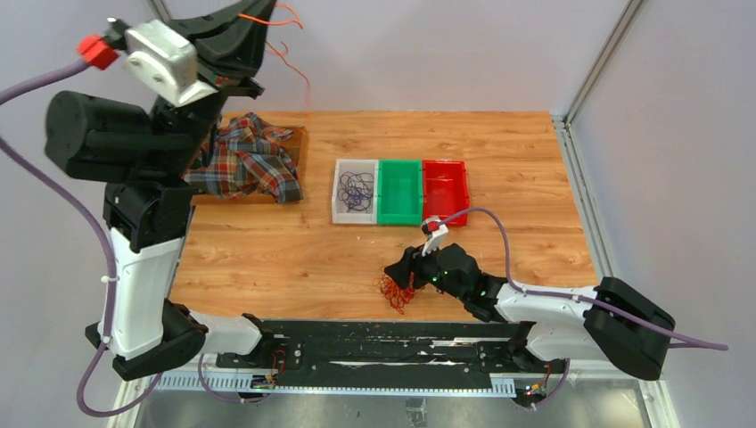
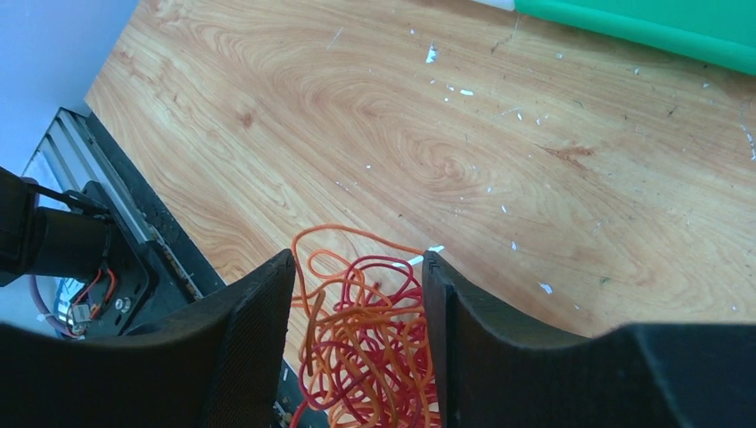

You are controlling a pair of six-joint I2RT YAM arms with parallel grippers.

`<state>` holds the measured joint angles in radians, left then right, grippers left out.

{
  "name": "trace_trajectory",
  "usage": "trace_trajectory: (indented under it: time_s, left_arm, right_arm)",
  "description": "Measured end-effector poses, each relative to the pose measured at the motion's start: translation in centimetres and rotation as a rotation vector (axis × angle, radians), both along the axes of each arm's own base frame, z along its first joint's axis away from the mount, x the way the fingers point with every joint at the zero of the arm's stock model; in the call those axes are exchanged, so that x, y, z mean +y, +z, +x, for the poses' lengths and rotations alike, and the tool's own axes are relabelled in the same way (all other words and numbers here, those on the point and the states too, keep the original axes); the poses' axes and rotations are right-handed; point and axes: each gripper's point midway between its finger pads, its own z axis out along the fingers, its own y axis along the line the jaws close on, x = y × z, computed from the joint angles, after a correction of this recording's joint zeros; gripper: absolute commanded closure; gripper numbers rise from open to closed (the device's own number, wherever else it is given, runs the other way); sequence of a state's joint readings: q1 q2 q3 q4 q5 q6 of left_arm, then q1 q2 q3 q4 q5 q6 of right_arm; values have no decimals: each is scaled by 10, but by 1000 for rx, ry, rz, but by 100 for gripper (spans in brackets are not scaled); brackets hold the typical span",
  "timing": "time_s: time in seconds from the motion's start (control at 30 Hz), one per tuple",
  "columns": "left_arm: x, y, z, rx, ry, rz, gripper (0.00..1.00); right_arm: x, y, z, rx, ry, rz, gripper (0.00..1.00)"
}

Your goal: Untangle the cables

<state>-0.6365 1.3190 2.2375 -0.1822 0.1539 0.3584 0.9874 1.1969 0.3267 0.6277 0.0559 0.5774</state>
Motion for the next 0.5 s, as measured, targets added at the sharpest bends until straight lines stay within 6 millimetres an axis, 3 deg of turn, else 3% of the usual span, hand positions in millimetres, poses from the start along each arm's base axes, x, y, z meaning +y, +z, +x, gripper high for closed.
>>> trace_trajectory:
  time_s: [0.1,0.2,0.33,0.5]
  left_arm:
    - [-13,-28,16,79,-14,37,99]
    - [-32,-68,37,190,-39,89,100]
    - [-63,-153,65,379,-89,204,100]
    - [-92,-256,85,593,-148,360,100]
  right_arm:
    - [0,9,1,-9,-5,9,46]
    - [-5,25,4,-30,-24,33,42]
    - [-18,50,13,-54,-74,58,36]
    - [-42,81,21,-77,-162,64,32]
